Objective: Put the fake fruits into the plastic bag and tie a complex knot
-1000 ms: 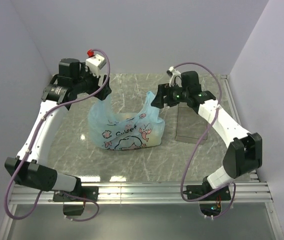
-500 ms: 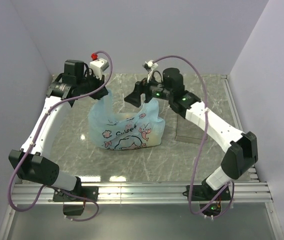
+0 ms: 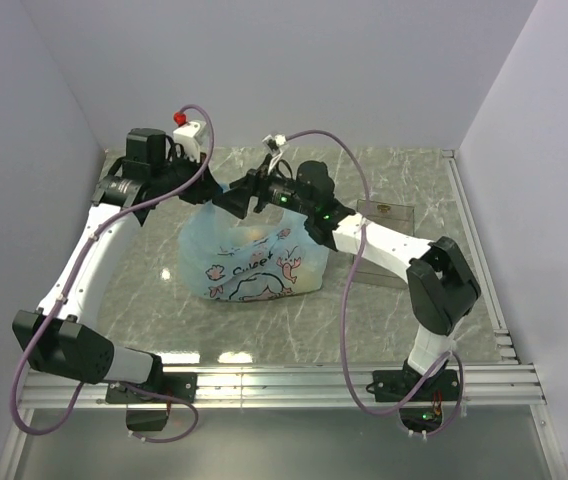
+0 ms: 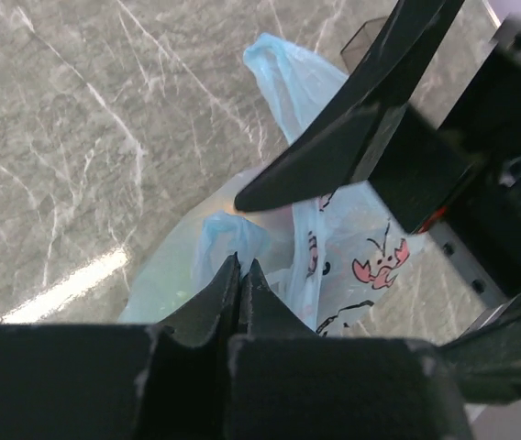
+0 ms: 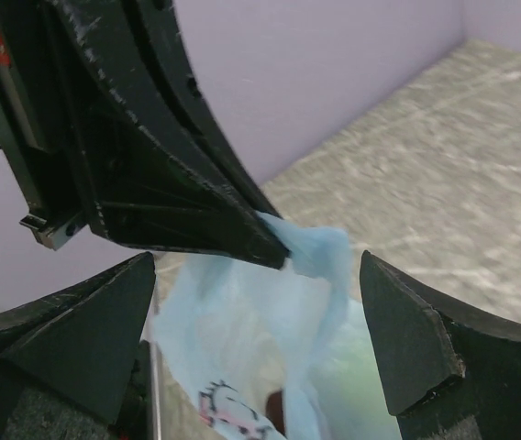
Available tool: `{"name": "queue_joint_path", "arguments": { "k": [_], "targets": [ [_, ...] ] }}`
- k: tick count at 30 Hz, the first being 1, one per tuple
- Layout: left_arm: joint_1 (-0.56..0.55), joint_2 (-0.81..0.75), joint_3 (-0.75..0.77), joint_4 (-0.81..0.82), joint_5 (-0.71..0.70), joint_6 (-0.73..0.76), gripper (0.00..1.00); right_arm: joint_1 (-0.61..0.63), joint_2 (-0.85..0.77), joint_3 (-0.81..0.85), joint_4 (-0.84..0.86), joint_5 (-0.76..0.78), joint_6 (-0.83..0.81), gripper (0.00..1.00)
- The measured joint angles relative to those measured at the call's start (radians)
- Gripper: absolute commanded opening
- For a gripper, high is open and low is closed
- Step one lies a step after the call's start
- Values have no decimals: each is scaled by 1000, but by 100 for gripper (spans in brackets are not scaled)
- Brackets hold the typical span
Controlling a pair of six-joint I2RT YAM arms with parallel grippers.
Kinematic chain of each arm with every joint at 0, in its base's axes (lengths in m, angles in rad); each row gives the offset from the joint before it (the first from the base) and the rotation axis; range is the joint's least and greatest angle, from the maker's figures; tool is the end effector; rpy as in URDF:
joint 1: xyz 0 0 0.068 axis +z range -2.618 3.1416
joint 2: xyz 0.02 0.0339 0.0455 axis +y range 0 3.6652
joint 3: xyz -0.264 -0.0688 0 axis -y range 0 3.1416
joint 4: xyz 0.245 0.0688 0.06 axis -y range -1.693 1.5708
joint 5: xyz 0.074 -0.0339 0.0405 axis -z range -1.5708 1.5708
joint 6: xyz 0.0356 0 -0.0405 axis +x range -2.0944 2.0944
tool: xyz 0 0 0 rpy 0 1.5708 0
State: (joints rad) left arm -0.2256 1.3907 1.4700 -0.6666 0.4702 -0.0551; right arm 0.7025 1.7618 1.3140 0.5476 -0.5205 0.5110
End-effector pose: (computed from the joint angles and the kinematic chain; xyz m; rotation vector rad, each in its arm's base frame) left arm 0.2890 -0.0829 0.3939 0.4564 2.1117 -0.6688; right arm 0.3101 0.2857 0.3312 -0.6119 1.5232 1.3368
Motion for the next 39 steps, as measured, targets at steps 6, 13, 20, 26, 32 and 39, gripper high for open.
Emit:
{"name": "queue_joint_path", "arguments": {
  "k": [6,13,20,26,32,39],
  "targets": [
    [0,-32,-11,45,0,-63,0,38,11,-42,117,-11,35,99],
    [0,-46,-56,82,20,-131,0,85,60,-47,162,7,50,98],
    [0,-79,-120,117,32,-180,0,103,168,-39,145,13,101,51],
    [9,-93,-126,132,23,-200,0,104,194,-103,163,-29,144,36],
    [23,-93,-126,153,9,-206,0,107,194,-130,150,-72,126,36],
    [39,-108,-141,216,-5,-206,0,107,208,-130,35,-103,54,39]
  ]
}}
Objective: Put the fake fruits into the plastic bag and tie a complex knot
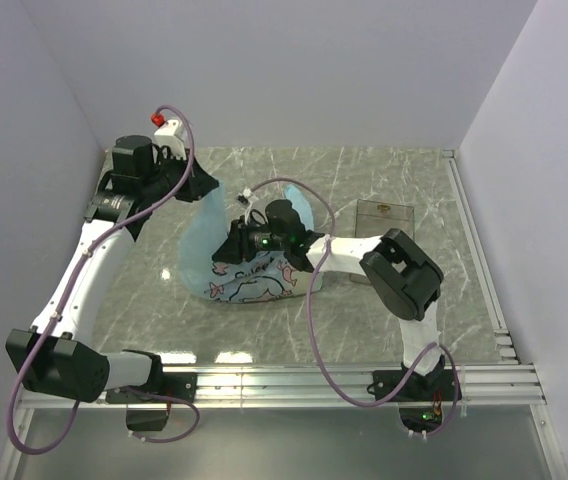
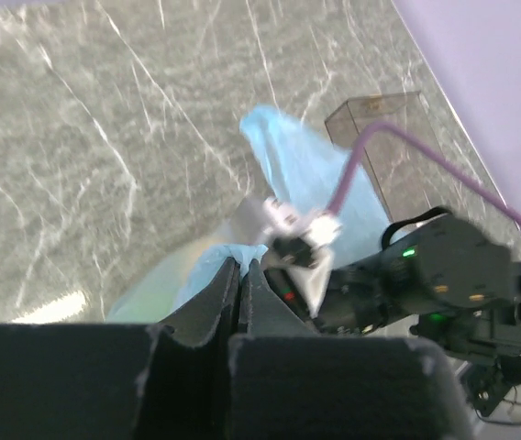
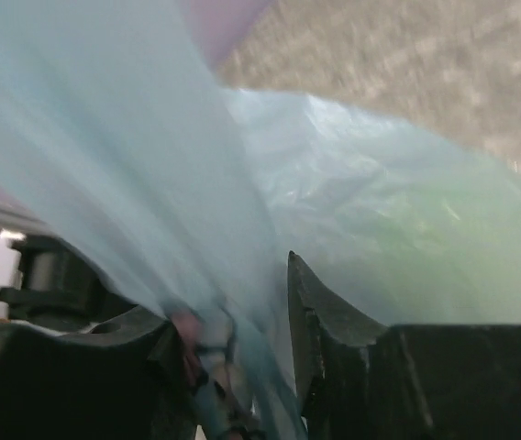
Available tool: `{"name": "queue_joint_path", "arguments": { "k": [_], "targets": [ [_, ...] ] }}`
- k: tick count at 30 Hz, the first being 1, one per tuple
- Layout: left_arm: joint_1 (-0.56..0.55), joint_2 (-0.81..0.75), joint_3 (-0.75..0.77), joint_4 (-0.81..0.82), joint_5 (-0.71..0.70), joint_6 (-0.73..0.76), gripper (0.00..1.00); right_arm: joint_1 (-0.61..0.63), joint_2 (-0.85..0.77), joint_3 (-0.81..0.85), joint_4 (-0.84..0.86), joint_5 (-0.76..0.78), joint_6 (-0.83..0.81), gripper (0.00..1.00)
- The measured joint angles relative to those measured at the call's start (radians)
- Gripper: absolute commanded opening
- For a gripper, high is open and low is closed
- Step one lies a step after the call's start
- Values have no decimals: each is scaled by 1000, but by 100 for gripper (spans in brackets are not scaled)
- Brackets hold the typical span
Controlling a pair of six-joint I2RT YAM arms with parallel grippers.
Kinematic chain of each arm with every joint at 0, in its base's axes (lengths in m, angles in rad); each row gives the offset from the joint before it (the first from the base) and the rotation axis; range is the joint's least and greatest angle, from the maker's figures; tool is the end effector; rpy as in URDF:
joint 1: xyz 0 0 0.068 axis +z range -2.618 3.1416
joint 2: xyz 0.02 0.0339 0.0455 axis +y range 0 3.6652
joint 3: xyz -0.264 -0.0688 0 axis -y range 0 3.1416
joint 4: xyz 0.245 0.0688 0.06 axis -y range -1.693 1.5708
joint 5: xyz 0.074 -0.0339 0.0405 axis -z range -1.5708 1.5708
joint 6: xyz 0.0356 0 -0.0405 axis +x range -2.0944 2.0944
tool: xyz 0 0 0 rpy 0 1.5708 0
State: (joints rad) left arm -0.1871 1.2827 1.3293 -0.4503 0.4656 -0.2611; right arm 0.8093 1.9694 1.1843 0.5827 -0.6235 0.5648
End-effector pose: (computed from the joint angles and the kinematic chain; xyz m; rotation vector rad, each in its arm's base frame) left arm 0.2763 -0.0686 0.3964 0.2366 1.9912 -0.7487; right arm 0.2878 0.3321 0.2054 -0.7442 1.8672 1.4900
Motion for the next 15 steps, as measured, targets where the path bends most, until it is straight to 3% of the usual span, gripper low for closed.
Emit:
{"name": "queue_joint_path", "arguments": {
  "k": [1,3,5,6,7,9,10,11,12,15],
  "targets": [
    [3,-2,-1,6,0,0,0,0,11,6,-24,-5,-13,30],
    [6,-3,-1,27,0,0,0,0,29,9,-56,-8,-29,24],
    [7,-3,-5,27,0,0,0,0,37,8,-86,-11,-42,8],
    [7,-3,-11,31,2,1,4,0,36,8,-93,-16,-48,5],
    [8,-3,-17,37,4,2,25,0,36,9,-96,-18,-51,0],
    [14,-3,-26,47,10,9,54,0,36,8,-106,-21,-55,0],
    [21,-7,-32,58,17,7,83,0,36,8,-116,-22,-57,0],
    [33,-13,-39,66,26,6,94,0,36,7,-126,-22,-57,0],
    [51,-26,-48,76,38,-4,99,0,36,6,-135,-22,-58,0],
    [135,-90,-95,79,89,-13,99,0,36,6,-146,-23,-58,0]
  ]
}}
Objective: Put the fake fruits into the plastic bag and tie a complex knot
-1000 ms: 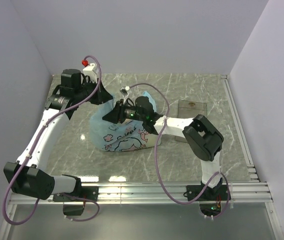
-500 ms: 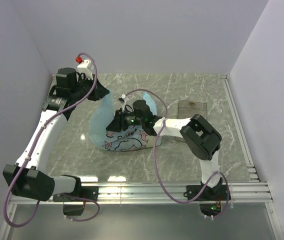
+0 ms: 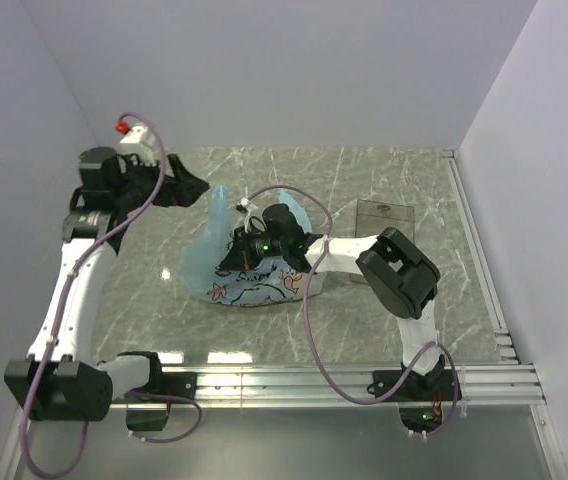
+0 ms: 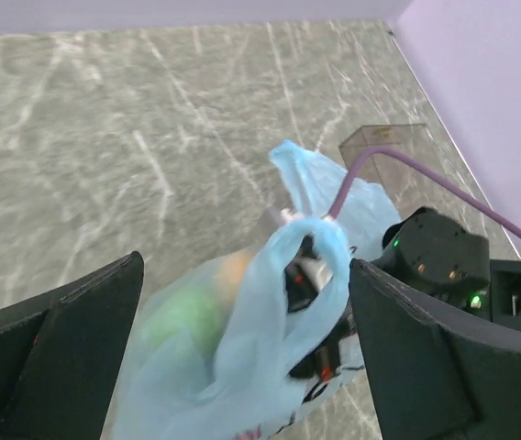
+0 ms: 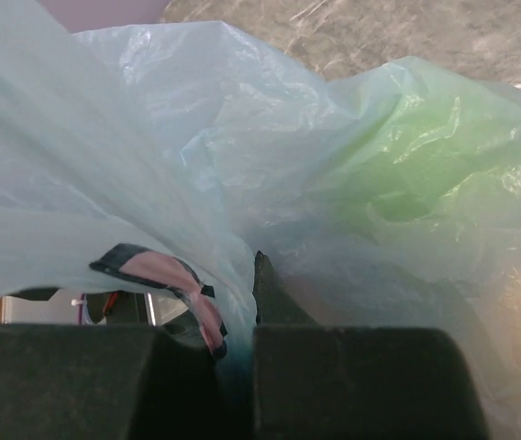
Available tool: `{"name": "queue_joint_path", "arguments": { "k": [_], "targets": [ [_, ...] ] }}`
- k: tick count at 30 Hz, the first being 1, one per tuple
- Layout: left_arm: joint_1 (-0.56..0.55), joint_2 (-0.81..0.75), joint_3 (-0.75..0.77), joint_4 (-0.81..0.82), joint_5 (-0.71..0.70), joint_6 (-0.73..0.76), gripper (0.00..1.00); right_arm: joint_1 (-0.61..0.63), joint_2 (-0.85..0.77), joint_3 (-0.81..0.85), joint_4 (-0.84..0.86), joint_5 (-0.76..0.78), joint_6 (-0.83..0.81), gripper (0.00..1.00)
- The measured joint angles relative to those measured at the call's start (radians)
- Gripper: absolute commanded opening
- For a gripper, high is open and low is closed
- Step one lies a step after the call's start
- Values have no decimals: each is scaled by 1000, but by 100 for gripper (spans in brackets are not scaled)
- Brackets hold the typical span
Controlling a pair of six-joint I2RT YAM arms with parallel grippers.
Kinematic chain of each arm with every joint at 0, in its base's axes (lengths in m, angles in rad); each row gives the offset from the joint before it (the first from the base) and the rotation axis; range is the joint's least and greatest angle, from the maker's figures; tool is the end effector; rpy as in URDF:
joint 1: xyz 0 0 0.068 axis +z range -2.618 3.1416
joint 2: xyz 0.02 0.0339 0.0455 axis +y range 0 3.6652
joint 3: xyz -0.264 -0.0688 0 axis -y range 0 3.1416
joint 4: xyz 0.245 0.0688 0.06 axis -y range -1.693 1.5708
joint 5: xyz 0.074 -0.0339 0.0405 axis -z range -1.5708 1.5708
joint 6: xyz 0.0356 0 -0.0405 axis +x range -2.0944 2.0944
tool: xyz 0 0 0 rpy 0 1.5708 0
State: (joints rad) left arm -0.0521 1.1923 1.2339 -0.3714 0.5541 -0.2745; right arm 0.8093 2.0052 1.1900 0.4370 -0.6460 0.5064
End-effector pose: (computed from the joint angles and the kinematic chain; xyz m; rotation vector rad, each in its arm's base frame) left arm 0.2621 -0.0324 0.3952 0.1711 1.9105 -0.7458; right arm 0.2867 0.3318 0.1780 -0.7976 2.0273 1.4443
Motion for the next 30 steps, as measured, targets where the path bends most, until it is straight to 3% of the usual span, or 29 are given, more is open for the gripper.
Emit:
{"name": "queue_joint_path", "arguments": {
  "k": [7,15,23,27,30],
  "targets": [
    [187,-127,-91,-126,179,172,99,0,0,0,-14,-2,-14,0],
    [198,-105,-291,-234,367,431,99,0,-1,11,-49,-2,-28,0],
    [160,-84,-370,-153,445,559,99,0,-1,70,-92,-2,-29,0],
    [137,-82,-426,-34,436,562,99,0,-1,73,-93,-3,-28,0],
    [96,-63,-461,85,401,518,84,0,-1,72,-95,-3,-30,0]
  ]
}}
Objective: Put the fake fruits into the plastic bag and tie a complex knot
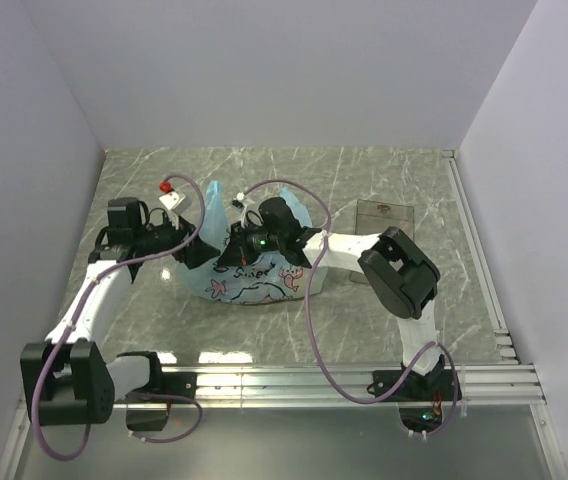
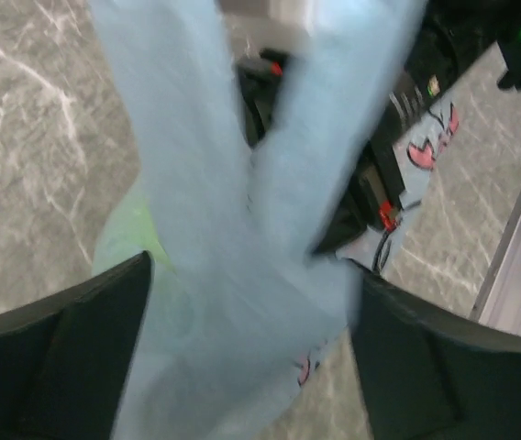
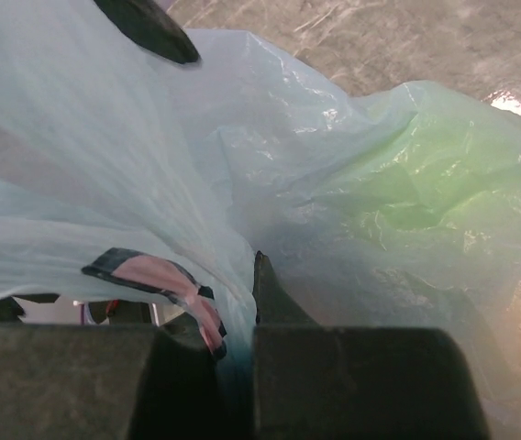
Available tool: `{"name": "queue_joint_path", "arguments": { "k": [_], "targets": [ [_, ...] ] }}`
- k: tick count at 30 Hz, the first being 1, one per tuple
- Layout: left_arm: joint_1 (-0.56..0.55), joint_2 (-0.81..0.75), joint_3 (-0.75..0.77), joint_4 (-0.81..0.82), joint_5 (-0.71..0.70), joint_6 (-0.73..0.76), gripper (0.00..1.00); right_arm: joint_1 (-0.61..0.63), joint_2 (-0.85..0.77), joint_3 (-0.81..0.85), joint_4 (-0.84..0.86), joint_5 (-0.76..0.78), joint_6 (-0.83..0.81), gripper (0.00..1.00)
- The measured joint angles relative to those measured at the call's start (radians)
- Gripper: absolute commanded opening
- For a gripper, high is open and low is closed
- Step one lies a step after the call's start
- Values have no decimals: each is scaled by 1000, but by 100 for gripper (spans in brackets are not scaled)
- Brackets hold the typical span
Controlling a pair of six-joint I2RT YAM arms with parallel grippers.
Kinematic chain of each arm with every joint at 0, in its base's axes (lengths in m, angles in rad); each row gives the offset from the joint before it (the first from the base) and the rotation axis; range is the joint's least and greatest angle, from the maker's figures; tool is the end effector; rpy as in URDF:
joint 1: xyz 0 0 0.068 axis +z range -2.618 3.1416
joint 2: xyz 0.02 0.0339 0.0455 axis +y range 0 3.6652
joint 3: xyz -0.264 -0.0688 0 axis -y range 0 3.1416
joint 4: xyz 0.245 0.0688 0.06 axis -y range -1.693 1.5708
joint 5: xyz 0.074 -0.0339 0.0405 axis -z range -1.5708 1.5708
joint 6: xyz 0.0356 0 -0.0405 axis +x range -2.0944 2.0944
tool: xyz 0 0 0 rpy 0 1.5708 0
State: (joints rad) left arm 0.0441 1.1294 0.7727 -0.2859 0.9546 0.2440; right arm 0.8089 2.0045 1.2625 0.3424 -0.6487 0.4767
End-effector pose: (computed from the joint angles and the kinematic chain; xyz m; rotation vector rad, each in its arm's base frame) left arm 0.2345 -0.0187 0.2662 0.7011 1.9013 -0.8631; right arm 0.2926 0.3378 0.1919 -0.8243 2.0312 1.4264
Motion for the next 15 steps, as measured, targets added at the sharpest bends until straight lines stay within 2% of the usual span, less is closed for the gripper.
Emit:
{"name": "queue_joint_path", "arguments": {
  "k": [1,2,3,4,6,7,9,10,14,15],
  "targets": [
    [-11,19,0,31,-2,-17,64,0,0,0,-2,0,-3,0],
    [-17,40,2,58,-2,-35,53,0,0,0,-4,0,-5,0],
    [-19,69,9,79,5,-53,31,0,0,0,-8,0,-7,0],
    [-19,104,21,93,16,-70,17,0,0,0,-9,1,-10,4],
    [-18,152,37,105,31,-85,1,0,-2,0,-19,2,-19,14],
    [-18,169,43,105,39,-90,1,0,-5,0,-29,2,-26,23],
    [-18,177,46,102,45,-91,0,0,-16,0,-63,6,-45,36],
    [-18,176,46,101,47,-91,1,0,-26,0,-85,11,-61,49],
    [-18,161,46,101,47,-92,1,-8,-107,1,-206,29,-136,68],
    [-18,154,46,101,47,-92,1,-11,-140,1,-236,29,-159,69]
  ]
}}
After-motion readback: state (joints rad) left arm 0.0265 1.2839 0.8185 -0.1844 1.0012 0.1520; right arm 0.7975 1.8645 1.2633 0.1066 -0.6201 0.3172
